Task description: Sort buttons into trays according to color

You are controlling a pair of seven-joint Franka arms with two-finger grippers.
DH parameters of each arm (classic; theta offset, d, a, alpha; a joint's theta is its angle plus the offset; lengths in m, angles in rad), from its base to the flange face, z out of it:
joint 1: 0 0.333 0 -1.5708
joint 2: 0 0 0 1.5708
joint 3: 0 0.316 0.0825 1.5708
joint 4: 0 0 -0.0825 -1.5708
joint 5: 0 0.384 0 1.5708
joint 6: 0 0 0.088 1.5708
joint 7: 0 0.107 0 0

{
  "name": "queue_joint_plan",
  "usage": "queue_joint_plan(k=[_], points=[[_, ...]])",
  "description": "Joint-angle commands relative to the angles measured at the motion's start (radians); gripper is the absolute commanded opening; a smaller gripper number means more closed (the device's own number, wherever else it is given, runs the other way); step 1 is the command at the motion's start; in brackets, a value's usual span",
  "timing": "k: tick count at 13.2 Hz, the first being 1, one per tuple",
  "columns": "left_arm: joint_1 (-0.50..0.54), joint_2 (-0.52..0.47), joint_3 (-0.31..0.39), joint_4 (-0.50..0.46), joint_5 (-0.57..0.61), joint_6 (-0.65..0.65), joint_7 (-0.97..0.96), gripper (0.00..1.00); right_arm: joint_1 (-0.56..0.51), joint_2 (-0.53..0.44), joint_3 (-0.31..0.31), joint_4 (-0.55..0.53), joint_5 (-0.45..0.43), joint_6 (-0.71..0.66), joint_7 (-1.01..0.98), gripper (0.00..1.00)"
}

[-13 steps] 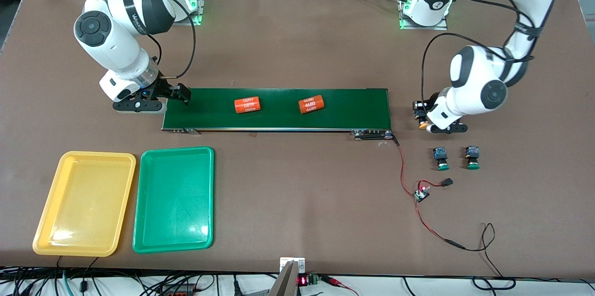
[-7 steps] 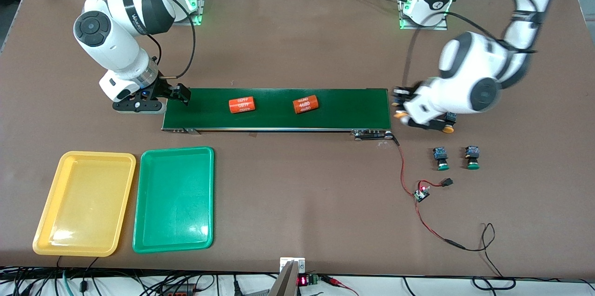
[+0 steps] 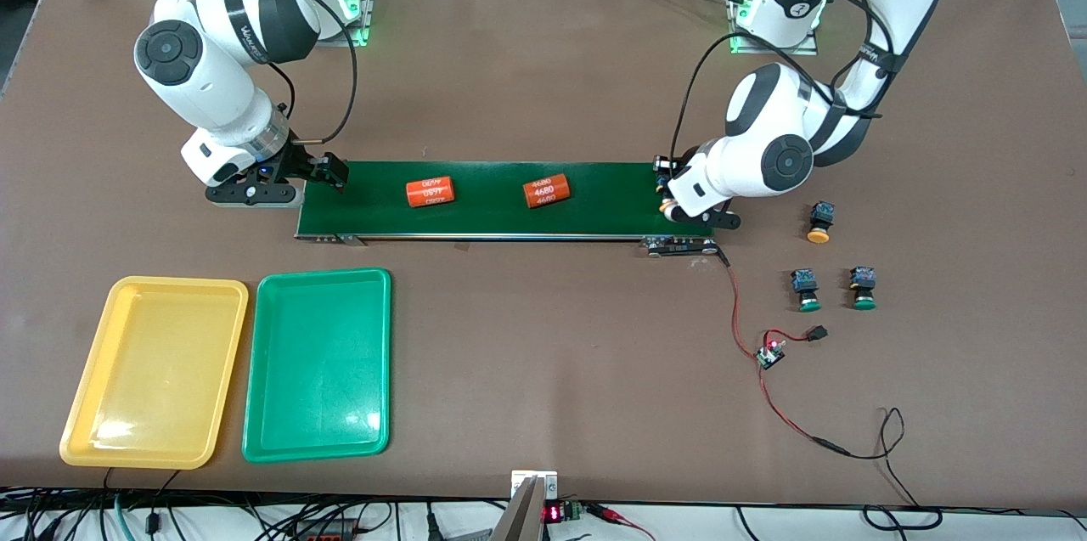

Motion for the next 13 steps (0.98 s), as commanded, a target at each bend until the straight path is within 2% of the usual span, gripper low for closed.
queue_joint_plan(k=[1,2,5,6,8,11,13], points=[[0.005,0.003,-0.014,0.003,-0.019,0.033,-0.007,0.61,-0.005,-0.003,0.000,0.001,0.013,-0.005,-0.025,1.00],[0.008,0.000,-0.012,0.006,-0.019,0.024,0.001,1.00,-0.005,-0.003,0.002,0.001,0.013,-0.005,-0.025,1.00],[0.025,-0.037,0.006,0.032,-0.020,-0.048,-0.010,1.00,-0.004,0.000,0.002,0.000,0.014,-0.003,-0.007,1.00],[0.036,-0.052,0.037,0.056,-0.011,-0.099,-0.007,1.00,0.001,0.003,0.002,-0.002,0.040,-0.002,0.022,1.00],[0.038,-0.059,0.138,0.116,-0.008,-0.204,-0.002,1.00,0.010,0.011,0.007,0.000,0.072,0.004,0.046,1.00],[0.053,-0.033,0.277,0.126,0.006,-0.220,0.001,1.00,0.011,0.014,0.011,0.000,0.072,0.007,0.047,1.00],[0.053,-0.017,0.307,0.126,0.177,-0.220,0.048,1.00,0.045,0.026,0.013,0.003,0.074,0.016,0.049,1.00]])
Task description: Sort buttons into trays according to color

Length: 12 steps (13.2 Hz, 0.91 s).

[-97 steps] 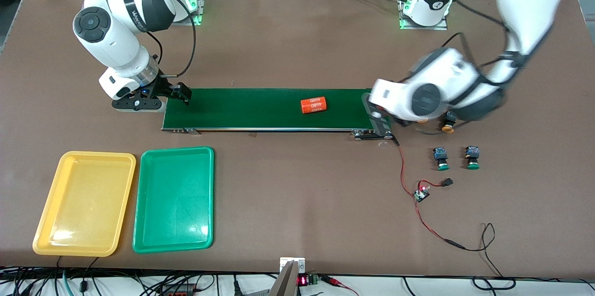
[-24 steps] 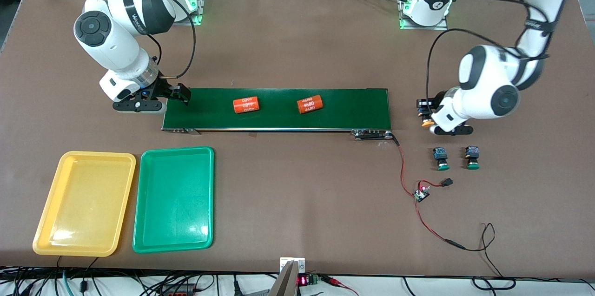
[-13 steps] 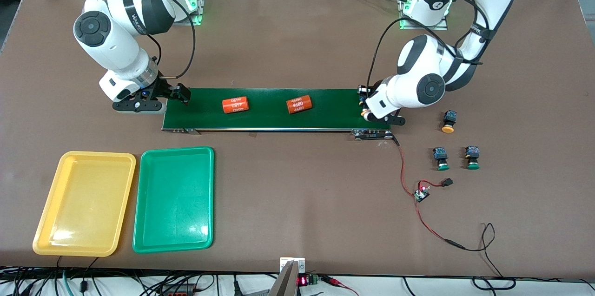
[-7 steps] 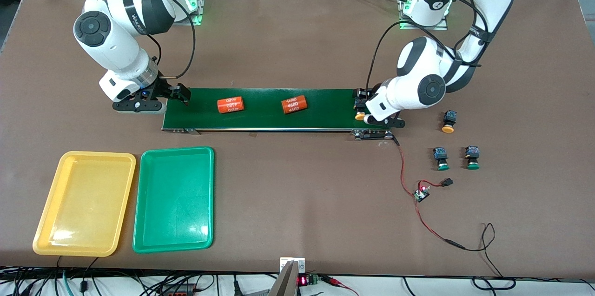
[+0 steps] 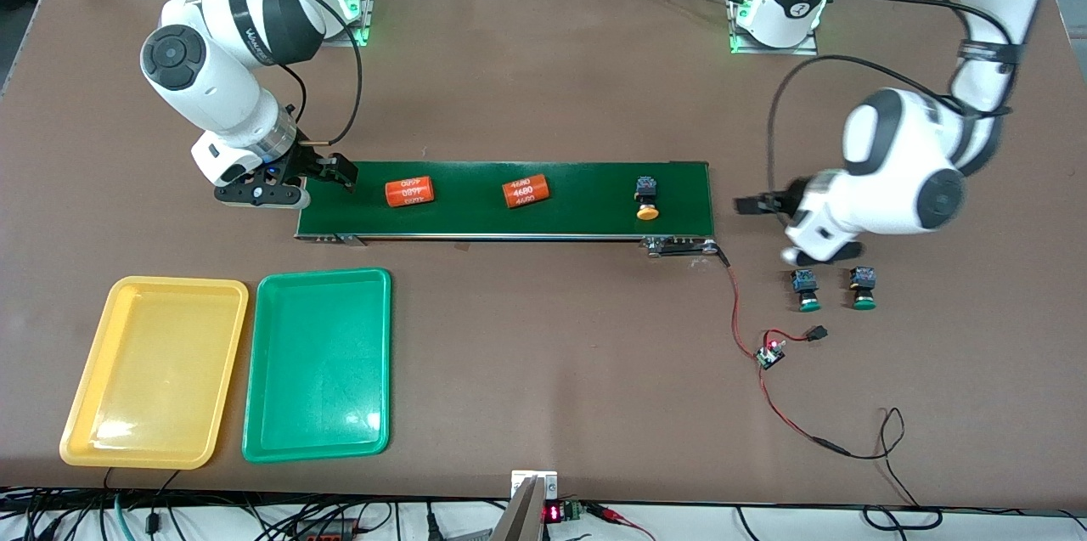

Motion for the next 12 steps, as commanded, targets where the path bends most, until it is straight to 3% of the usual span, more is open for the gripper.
queue_joint_plan(k=[1,3,6,11,12], points=[[-0.011,0.032,0.022,0.010,0.242,-0.009,0.068,1.00,0.055,0.028,0.005,0.003,0.016,0.030,0.047,1.00],[-0.006,0.063,0.028,0.004,0.407,-0.012,0.142,1.00,0.113,0.054,0.003,0.005,0.016,0.066,0.138,1.00],[0.021,0.101,0.050,-0.019,0.423,0.023,0.267,1.00,0.163,0.080,0.003,0.008,0.016,0.104,0.205,1.00],[0.038,0.117,0.076,-0.163,0.423,0.291,0.374,1.00,0.200,0.105,0.003,0.008,0.010,0.136,0.269,1.00],[0.046,0.117,0.077,-0.171,0.425,0.305,0.378,0.96,0.201,0.106,0.003,0.008,0.011,0.136,0.269,1.00]])
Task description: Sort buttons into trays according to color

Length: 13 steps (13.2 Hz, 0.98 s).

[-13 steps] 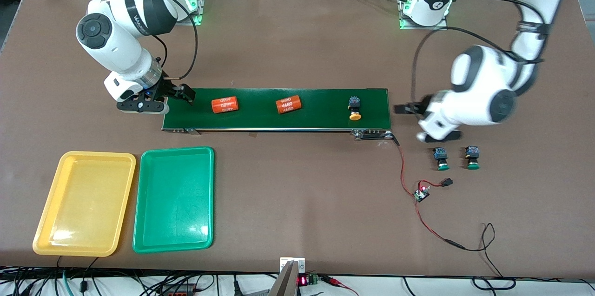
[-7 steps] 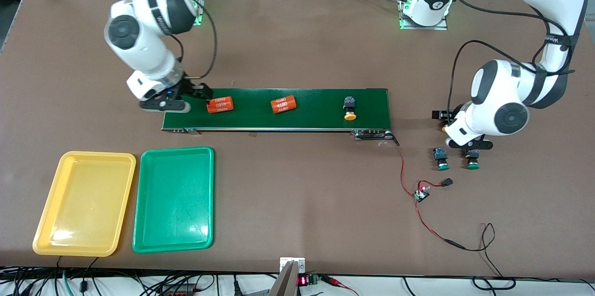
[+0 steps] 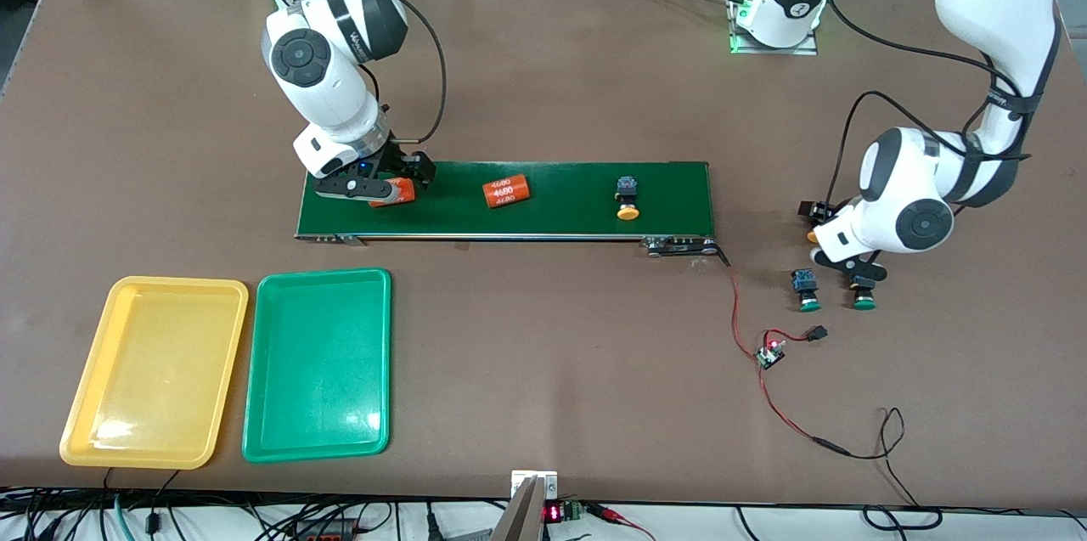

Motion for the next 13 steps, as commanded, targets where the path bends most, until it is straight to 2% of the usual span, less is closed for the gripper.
queue_joint_plan(k=[1,2,4,5,7,8,9,11,13], points=[[0.011,-0.018,0.002,-0.050,0.023,0.052,0.032,0.83,0.007,0.003,-0.007,0.007,0.007,0.007,0.013,1.00],[0.011,-0.018,0.002,-0.056,0.023,0.049,0.035,0.67,0.007,0.002,-0.007,0.007,0.007,0.007,0.013,1.00],[0.011,-0.018,0.002,-0.058,0.023,0.030,0.035,0.52,0.007,0.003,-0.007,0.007,0.005,0.008,0.013,1.00],[0.011,-0.021,0.000,-0.050,0.023,-0.024,0.035,0.36,0.009,0.006,-0.007,0.007,-0.007,0.022,0.007,1.00],[0.009,-0.032,-0.008,-0.029,0.021,-0.069,0.030,0.27,0.012,0.020,-0.007,0.007,-0.009,0.048,-0.010,1.00],[0.008,-0.038,-0.018,0.004,0.014,-0.123,0.029,0.27,0.009,0.020,-0.007,0.007,-0.009,0.054,-0.043,1.00],[0.003,-0.052,-0.056,0.067,0.010,-0.210,0.033,0.27,0.007,0.022,-0.007,0.007,-0.009,0.054,-0.076,1.00],[0.000,-0.047,-0.191,0.193,-0.002,-0.407,0.018,0.26,0.007,0.022,-0.007,0.006,-0.009,0.053,-0.081,1.00],[-0.001,-0.050,-0.244,0.245,-0.130,-0.435,-0.040,0.26,0.007,0.020,-0.007,0.006,-0.009,0.053,-0.081,1.00]])
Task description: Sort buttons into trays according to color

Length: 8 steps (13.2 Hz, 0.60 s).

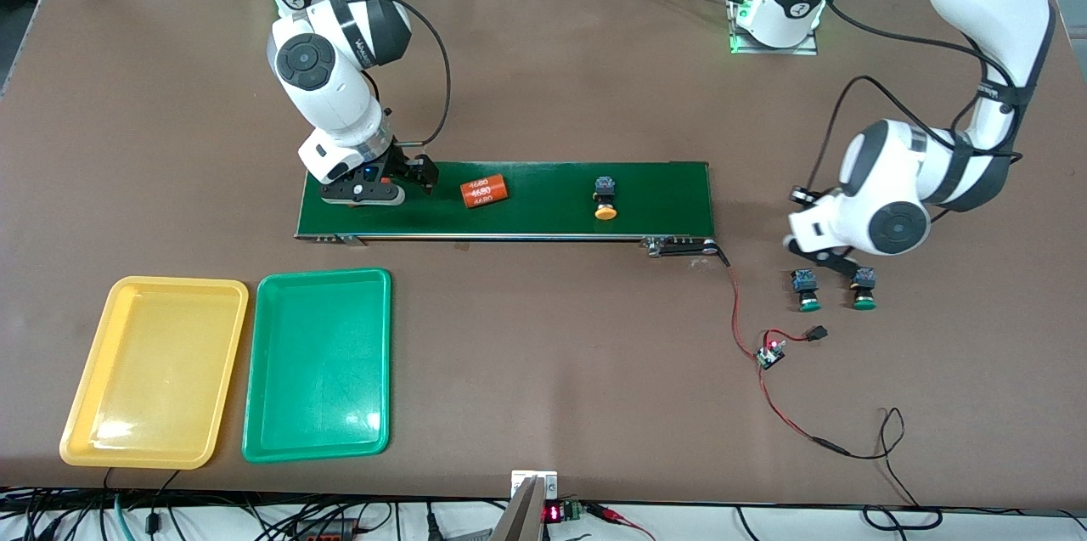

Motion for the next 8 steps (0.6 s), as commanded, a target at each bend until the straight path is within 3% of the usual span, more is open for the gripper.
queue_joint_plan(k=[1,5,8], points=[[-0.002,-0.005,-0.050,0.064,-0.167,-0.055,-0.051,0.26,0.006,0.002,-0.006,0.003,-0.005,0.009,-0.013,1.00],[-0.038,0.006,-0.135,0.056,-0.264,-0.026,-0.198,0.23,0.004,0.000,-0.006,0.003,-0.005,0.007,-0.012,1.00],[-0.051,0.006,-0.187,-0.020,-0.264,0.093,-0.289,0.24,0.003,-0.001,-0.006,0.004,-0.005,0.007,-0.007,1.00]])
